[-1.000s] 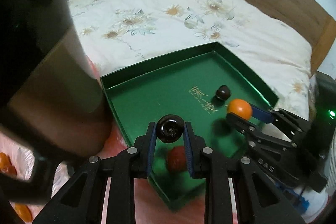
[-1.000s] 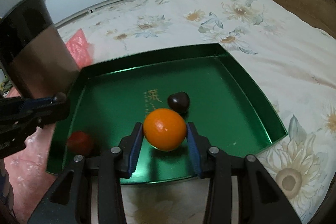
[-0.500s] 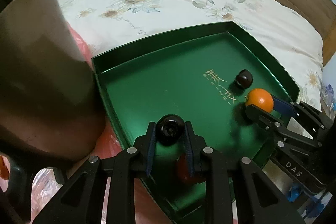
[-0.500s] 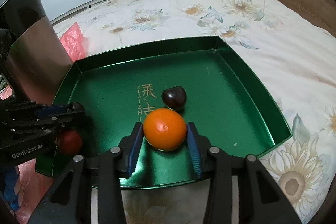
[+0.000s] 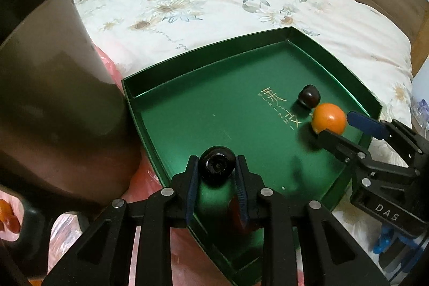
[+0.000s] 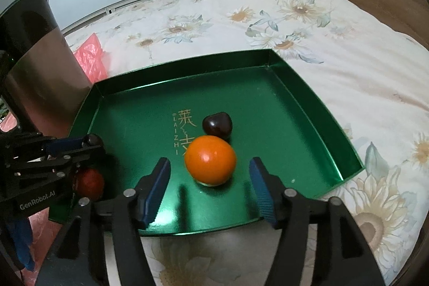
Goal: Organize fruits
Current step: 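Release the plum into the tray with the left tool and withdraw both tools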
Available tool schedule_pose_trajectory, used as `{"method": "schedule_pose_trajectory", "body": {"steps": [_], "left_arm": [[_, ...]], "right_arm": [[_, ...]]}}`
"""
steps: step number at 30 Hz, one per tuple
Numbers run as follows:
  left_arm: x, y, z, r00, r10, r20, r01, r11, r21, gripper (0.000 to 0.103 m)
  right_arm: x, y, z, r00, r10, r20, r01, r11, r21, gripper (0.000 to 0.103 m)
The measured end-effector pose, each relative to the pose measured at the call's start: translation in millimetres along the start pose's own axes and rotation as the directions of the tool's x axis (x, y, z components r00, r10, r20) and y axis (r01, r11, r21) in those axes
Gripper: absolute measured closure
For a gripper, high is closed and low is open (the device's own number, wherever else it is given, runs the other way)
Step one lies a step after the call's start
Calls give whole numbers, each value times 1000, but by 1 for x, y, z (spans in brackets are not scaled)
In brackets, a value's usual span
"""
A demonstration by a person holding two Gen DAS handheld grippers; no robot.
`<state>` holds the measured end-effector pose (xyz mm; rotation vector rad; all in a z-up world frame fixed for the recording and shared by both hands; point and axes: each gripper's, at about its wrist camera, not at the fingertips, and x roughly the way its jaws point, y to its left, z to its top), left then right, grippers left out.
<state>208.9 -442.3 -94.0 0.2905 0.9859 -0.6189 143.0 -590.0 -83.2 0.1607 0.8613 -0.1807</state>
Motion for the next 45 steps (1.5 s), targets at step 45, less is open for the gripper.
{"method": "schedule_pose_trajectory", "body": {"steps": [45], "left_arm": [[-199, 110, -165, 962, 264, 74, -249, 954, -167, 55]], "right_arm": [[-155, 120, -65, 989, 85, 121, -84, 996, -16, 0]]}}
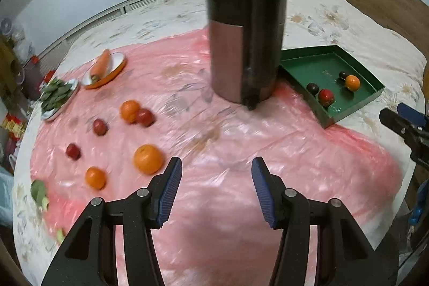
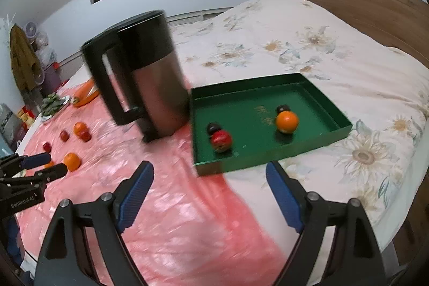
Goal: Organize fruits
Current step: 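Release the plum into the tray with the left tool and withdraw both tools, then move both tools back over the fruit on the pink sheet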
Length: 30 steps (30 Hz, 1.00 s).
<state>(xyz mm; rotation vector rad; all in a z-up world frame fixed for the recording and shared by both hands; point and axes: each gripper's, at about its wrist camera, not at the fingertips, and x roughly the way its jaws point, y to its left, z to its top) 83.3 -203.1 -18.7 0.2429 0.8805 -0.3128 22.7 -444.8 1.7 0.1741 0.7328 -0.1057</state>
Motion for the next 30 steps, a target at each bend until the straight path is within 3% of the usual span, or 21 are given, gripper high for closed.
{"method": "schedule_pose_trajectory", "body": {"steps": [18, 30], "left_arm": [[-43, 85, -63, 999, 29, 38, -23, 990, -141, 55], [-55, 164, -112, 996, 85, 23, -75, 955, -288, 55]], "right_arm": [[-23, 104, -41, 995, 92, -33, -96, 987, -126, 0], [-10, 182, -61, 975, 201, -93, -217, 951, -219, 0]]}}
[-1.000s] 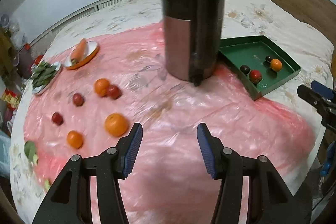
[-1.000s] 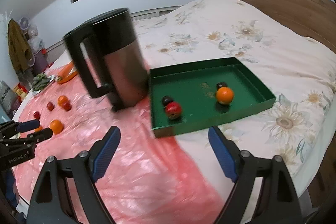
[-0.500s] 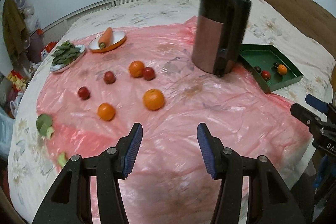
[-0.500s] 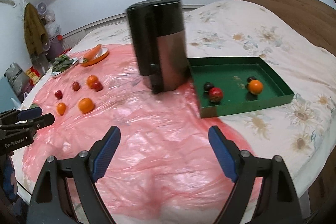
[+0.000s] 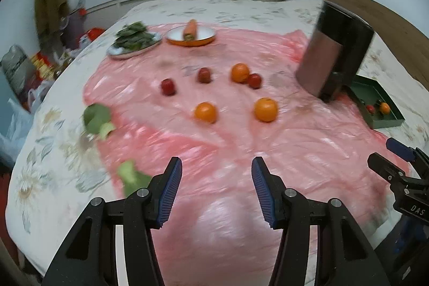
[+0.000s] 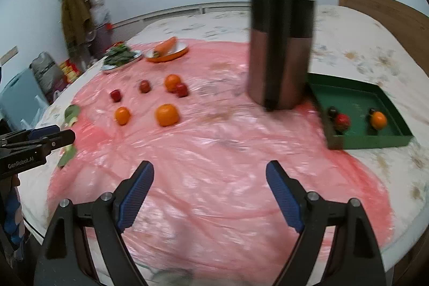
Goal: Organize fruits
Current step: 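Move both tools back over the fruit on the pink sheet, then grasp a red apple with the left tool while the right tool grasps another apple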
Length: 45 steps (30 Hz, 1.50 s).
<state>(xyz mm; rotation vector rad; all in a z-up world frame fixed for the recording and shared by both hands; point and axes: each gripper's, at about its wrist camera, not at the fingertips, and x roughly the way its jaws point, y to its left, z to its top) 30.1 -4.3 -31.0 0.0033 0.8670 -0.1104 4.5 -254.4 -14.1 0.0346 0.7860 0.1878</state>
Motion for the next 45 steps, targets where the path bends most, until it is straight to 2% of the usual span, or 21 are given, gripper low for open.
{"method": "schedule_pose_trajectory", "body": {"steps": [5, 10, 16, 25, 30, 31, 35, 41, 45], "left_arm": [[3, 26, -8, 1000, 23, -11, -24, 999, -42, 55], [16, 34, 1, 1000, 5, -19, -6, 999, -46, 55], [48, 27, 39, 998, -50, -35, 51, 999, 11, 55], [95, 27, 79, 997, -49, -53, 51, 998, 31, 55], [118, 50, 94, 998, -21, -56, 20, 1000, -16, 55], [125, 59, 98, 998, -9, -60, 8, 1000, -31, 55], [143, 81, 106, 997, 35, -74, -38, 998, -47, 55], [172, 95, 113, 992, 49, -112, -54, 998, -43, 55], [182, 91, 112, 992, 43, -119, -45, 999, -17, 55]], "right_arm": [[15, 26, 1, 998, 51, -25, -52, 997, -50, 0], [33, 43, 8, 995, 93, -43, -96, 992, -86, 0], [61, 50, 31, 991, 121, -58, -127, 986, -105, 0], [115, 42, 77, 990, 126, -64, -133, 985, -114, 0], [154, 42, 106, 989, 131, -75, -142, 977, -157, 9], [162, 42, 110, 988, 131, -84, -144, 976, -166, 19], [199, 42, 120, 983, 126, -131, -150, 970, -192, 36], [236, 40, 125, 975, 128, -180, -163, 966, -201, 42], [250, 42, 125, 970, 134, -204, -178, 961, -212, 54]]}}
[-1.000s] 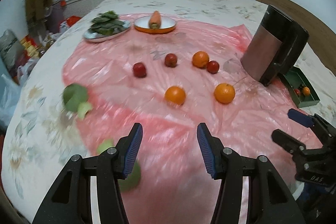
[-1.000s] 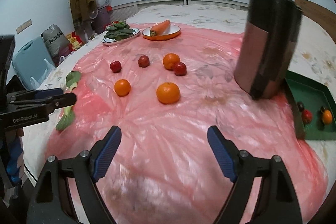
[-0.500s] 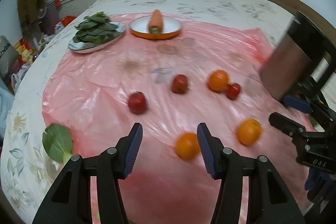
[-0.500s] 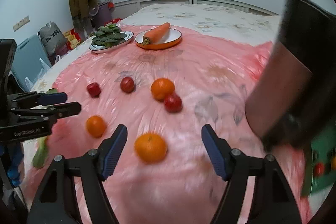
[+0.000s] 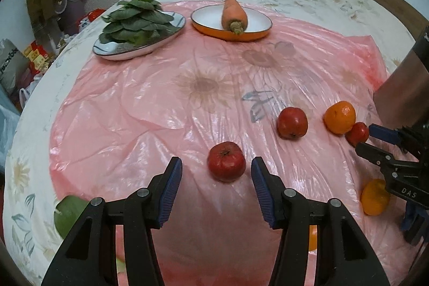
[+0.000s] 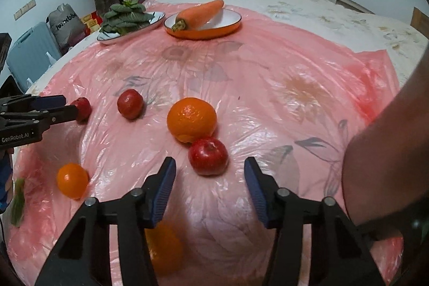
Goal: Organize fruits
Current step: 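Grasp a red apple with the left tool while the right tool grasps another apple, then lift both apples and carry them toward the green tray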
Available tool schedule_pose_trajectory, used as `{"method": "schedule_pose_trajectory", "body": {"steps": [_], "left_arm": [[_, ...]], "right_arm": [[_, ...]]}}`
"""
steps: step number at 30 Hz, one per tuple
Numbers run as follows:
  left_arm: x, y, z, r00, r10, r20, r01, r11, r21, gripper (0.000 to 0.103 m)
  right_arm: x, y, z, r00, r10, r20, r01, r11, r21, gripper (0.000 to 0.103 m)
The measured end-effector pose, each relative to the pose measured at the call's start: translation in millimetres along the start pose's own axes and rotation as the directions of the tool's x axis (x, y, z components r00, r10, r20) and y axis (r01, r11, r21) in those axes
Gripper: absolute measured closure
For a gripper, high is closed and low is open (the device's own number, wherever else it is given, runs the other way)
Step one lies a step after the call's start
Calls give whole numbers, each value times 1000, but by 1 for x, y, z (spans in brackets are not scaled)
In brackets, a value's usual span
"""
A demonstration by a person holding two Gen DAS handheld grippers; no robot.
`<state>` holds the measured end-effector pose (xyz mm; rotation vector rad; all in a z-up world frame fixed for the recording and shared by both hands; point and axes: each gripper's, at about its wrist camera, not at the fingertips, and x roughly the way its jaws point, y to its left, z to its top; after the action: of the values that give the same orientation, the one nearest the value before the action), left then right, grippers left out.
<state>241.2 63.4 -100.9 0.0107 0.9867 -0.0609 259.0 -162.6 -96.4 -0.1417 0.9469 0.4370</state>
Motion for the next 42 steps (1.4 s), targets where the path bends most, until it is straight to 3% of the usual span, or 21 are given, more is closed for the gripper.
{"method": "schedule_pose_trajectory", "body": {"steps": [5, 10, 25, 32, 42], "left_arm": [[9, -3, 2, 1000, 6, -11, -6, 1000, 20, 58], [17, -2, 2, 1000, -6, -25, 7, 1000, 27, 74], [4, 11, 2, 998, -62, 19, 62, 998, -24, 75], [-10, 10, 4, 998, -39, 46, 40, 999, -25, 75], [-36, -5, -5, 996, 51, 77, -52, 999, 5, 75]], "right_arm": [[9, 2, 1, 1000, 14, -13, -14, 1000, -9, 75], [13, 1, 0, 1000, 24, -17, -24, 1000, -9, 95], [-1, -17, 0, 996, 71, 45, -75, 994, 85, 96], [-17, -18, -1, 997, 42, 62, -47, 996, 82, 96], [-46, -12, -16, 998, 10, 69, -15, 997, 72, 96]]}}
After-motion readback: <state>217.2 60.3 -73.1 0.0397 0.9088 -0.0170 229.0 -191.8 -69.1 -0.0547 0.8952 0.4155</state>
